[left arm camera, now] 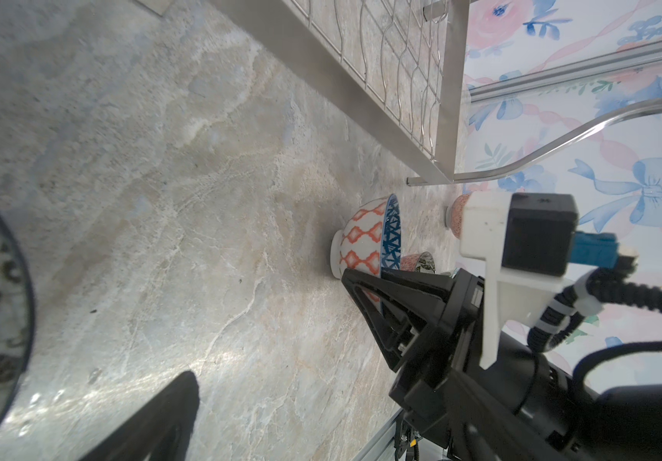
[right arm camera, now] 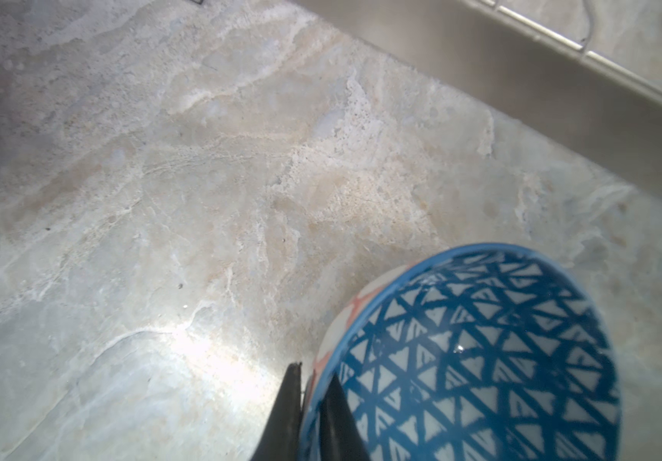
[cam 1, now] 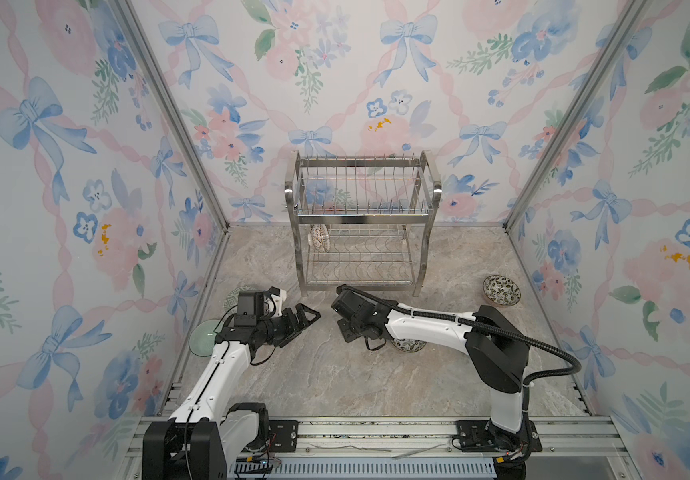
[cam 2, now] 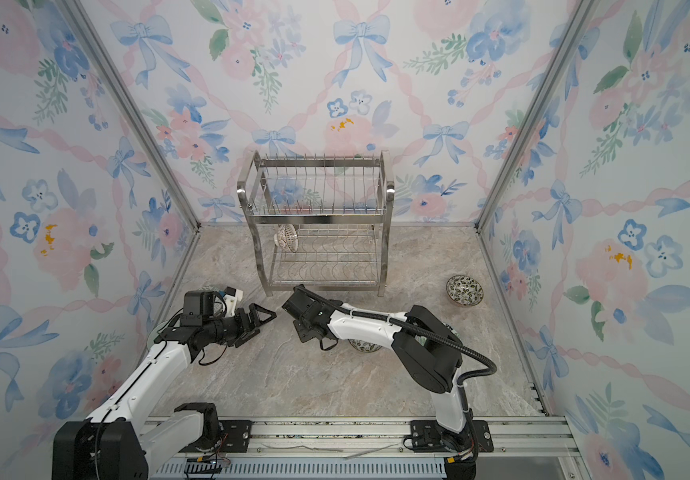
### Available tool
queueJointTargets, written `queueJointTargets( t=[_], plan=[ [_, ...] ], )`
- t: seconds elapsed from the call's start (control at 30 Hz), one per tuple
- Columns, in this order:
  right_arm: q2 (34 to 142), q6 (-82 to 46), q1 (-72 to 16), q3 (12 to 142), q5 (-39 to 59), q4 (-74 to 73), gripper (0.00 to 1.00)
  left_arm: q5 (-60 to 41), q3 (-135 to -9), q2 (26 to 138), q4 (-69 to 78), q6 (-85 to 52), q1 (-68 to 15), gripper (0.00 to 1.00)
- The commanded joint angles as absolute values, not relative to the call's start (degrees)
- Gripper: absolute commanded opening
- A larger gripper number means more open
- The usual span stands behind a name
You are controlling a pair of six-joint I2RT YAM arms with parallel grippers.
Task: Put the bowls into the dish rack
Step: 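Close the right gripper on the blue-triangle bowl rim, then lift the blue-triangle bowl with the right gripper up into the rack's upper tier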
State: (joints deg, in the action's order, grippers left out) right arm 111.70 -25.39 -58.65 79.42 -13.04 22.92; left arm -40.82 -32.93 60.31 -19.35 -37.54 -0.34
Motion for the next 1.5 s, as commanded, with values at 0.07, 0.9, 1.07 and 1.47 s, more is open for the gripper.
queueJointTargets(
  t=[0.07, 0.9, 1.07, 1.47],
  plan=[
    [106.4, -23.7, -58.2, 79.3, -9.2, 20.2, 0.06, -40.1, -35.7, 60.8, -18.4, -35.9, -0.3, 0.98],
    [97.4, -31.5, -42.2, 65.1, 10.5, -26.5, 0.02, -36.5, -45.5, 65.3, -7.3, -36.3, -9.0, 0.98],
    [102.6, -34.1, -40.0, 68.6, 11.2, -32.1, 0.01, -34.5, -47.5, 68.5, -3.3, -37.4, -10.9, 0.98],
    [114.1, -38.2, -37.9, 79.3, 12.0, -35.0, 0.01, -33.2, -51.5, 73.6, -2.4, -35.8, -11.6, 0.98]
  ],
)
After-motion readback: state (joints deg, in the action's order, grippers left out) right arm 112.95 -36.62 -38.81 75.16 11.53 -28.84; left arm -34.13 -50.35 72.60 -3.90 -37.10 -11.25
